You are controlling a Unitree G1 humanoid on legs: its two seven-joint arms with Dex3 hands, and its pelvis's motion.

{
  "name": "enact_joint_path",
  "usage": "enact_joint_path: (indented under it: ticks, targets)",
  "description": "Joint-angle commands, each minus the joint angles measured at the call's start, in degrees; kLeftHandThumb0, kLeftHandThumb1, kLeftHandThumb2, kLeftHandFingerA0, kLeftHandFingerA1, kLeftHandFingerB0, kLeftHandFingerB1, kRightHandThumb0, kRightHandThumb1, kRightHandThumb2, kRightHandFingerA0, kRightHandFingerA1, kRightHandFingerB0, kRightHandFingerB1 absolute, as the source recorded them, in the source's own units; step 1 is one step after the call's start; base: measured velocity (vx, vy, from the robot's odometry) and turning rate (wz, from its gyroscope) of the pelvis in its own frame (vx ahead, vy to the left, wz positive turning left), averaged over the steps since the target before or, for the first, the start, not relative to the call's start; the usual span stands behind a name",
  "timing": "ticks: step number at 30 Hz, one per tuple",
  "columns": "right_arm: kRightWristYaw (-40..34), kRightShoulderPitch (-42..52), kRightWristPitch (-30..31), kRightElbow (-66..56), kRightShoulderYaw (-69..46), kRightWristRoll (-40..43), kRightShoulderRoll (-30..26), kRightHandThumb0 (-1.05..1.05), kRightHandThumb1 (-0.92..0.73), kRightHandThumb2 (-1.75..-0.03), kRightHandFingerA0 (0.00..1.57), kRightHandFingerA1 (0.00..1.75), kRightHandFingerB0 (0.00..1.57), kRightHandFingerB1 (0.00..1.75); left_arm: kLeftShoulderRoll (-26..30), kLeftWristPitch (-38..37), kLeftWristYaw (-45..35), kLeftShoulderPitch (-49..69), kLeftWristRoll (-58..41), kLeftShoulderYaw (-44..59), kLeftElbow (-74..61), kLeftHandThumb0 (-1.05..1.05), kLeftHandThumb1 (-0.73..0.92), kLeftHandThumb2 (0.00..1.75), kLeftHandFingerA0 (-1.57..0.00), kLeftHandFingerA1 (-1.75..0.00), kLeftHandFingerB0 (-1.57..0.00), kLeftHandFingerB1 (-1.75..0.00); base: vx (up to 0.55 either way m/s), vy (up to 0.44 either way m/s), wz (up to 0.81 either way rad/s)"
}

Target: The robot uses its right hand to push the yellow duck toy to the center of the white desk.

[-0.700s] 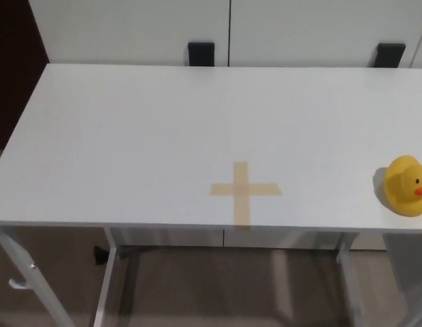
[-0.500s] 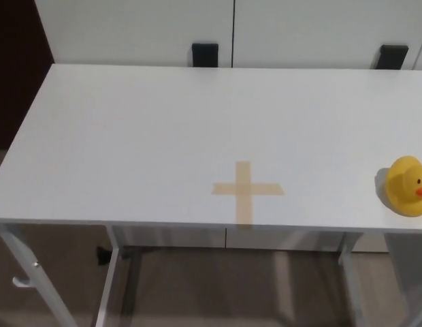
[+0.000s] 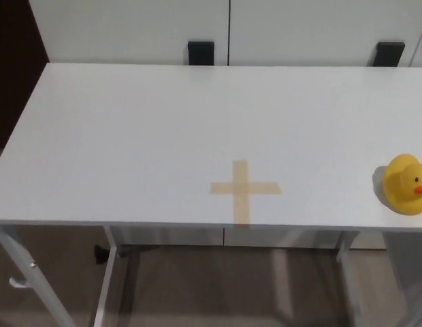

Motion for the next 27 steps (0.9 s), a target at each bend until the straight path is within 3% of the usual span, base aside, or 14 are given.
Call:
enact_joint_path:
  ticks: [1,2,3,4,5,8,9,11,12,13,14,15,16,27]
  targets:
    - [-4.0,-4.2,6.7,-6.7,2.7,0.7,2.8,-0.79,-0.84,-0.66,0.22,0.49,0.21,0.36,0.6,-1.1,0.6,0.7,0.3,0.2,0.3,-0.08,0.49,1.07,-0.92,-0.93,-0.94,-0.94,0.01,-0.004,0.08]
    - [-4.2,-6.2,5.2,-8.0,4.4,0.3,4.6,-0.72,-0.9,-0.67,0.19,0.35,0.14,0.27,0.6,-1.1,0.6,0.6,0.4,0.0,0.3,-0.11,0.51,1.05,-0.92,-0.91,-0.91,-0.91,0.0,0.0,0.0]
    - [-4.1,-8.0,3.8,-8.3,6.0,-0.4,5.9,-0.72,-0.9,-0.67,0.19,0.35,0.14,0.27,0.7,-1.2,0.5,0.5,0.6,-0.2,0.3,-0.11,0.51,1.05,-0.92,-0.91,-0.91,-0.91,0.0,0.0,0.0]
    - [-4.1,-8.8,3.3,-8.3,6.7,-0.6,6.5,-0.35,-0.55,-1.11,0.0,0.5,0.0,0.49,0.7,-1.1,0.5,0.4,0.6,-0.2,0.3,-0.13,0.51,1.02,-0.92,-0.91,-0.92,-0.91,0.0,0.0,0.0]
    - [-3.6,-10.1,1.9,-7.3,8.5,-1.7,7.4,-0.76,-0.74,-1.08,0.11,0.49,0.0,0.34,0.7,-1.1,0.6,0.3,0.6,-0.2,0.3,-0.09,0.55,0.95,-0.9,-0.84,-0.93,-0.88,0.0,0.0,0.0]
    - [-2.7,-10.9,-0.1,-5.9,10.7,-3.0,8.1,-0.76,-0.74,-1.08,0.11,0.49,0.0,0.34,0.6,-1.3,0.5,0.4,0.6,-0.3,0.4,-0.09,0.55,0.95,-0.9,-0.84,-0.93,-0.88,0.0,0.0,0.0]
    - [-2.7,-11.3,-1.2,-5.0,11.3,-3.4,8.5,-0.34,-0.6,-1.16,0.0,0.5,0.0,0.5,0.6,-1.3,0.6,0.5,0.6,-0.3,0.4,-0.12,0.56,0.87,-0.9,-0.85,-0.92,-0.88,0.0,0.0,0.0]
    - [-2.8,-12.0,-3.0,-3.4,12.4,-4.0,9.1,-0.34,-0.6,-1.16,0.0,0.5,0.0,0.5,0.6,-1.2,0.7,0.5,0.6,-0.3,0.4,-0.12,0.56,0.87,-0.9,-0.85,-0.92,-0.88,0.0,0.0,0.0]
    - [-2.2,-12.3,-3.7,-2.1,13.6,-4.7,9.1,-0.77,-0.76,-1.09,0.07,0.48,0.05,0.39,0.6,-1.4,0.7,0.6,0.4,-0.2,0.4,-0.11,0.55,0.89,-0.93,-0.91,-0.93,-0.9,0.0,0.0,0.0]
    - [-1.7,-12.6,-4.2,-1.1,14.4,-5.2,9.2,-0.77,-0.76,-1.09,0.07,0.48,0.05,0.39,0.6,-1.5,0.6,0.7,0.3,0.0,0.3,-0.11,0.55,0.89,-0.93,-0.91,-0.93,-0.9,0.0,0.0,0.0]
    - [-2.0,-13.1,-5.5,0.9,15.4,-6.0,9.8,-0.35,-0.56,-1.15,0.01,0.5,0.0,0.5,0.6,-1.5,0.5,0.9,0.2,0.0,0.2,-0.11,0.57,0.89,-0.92,-0.89,-0.94,-0.9,0.0,0.0,0.0]
    - [-2.6,-13.6,-7.1,3.2,16.3,-6.7,10.5,-0.35,-0.56,-1.15,0.01,0.5,0.0,0.5,0.6,-1.3,0.4,1.0,0.1,0.0,0.0,-0.11,0.57,0.89,-0.92,-0.89,-0.94,-0.9,0.0,0.0,0.0]
    - [-2.8,-13.6,-7.8,4.0,16.6,-6.8,10.8,-0.81,-0.92,-0.72,0.19,0.43,0.11,0.33,0.6,-1.3,0.4,1.0,0.2,-0.1,0.0,-0.11,0.57,0.91,-0.91,-0.87,-0.93,-0.89,0.0,0.0,0.0]
    - [-2.5,-12.6,-8.2,9.2,21.5,-8.8,13.9,-0.75,-0.92,-0.78,0.24,0.43,0.09,0.3,0.5,-1.4,-0.3,1.6,0.3,-0.4,0.4,-0.11,0.57,0.92,-0.89,-0.82,-0.92,-0.89,0.0,0.0,0.0]
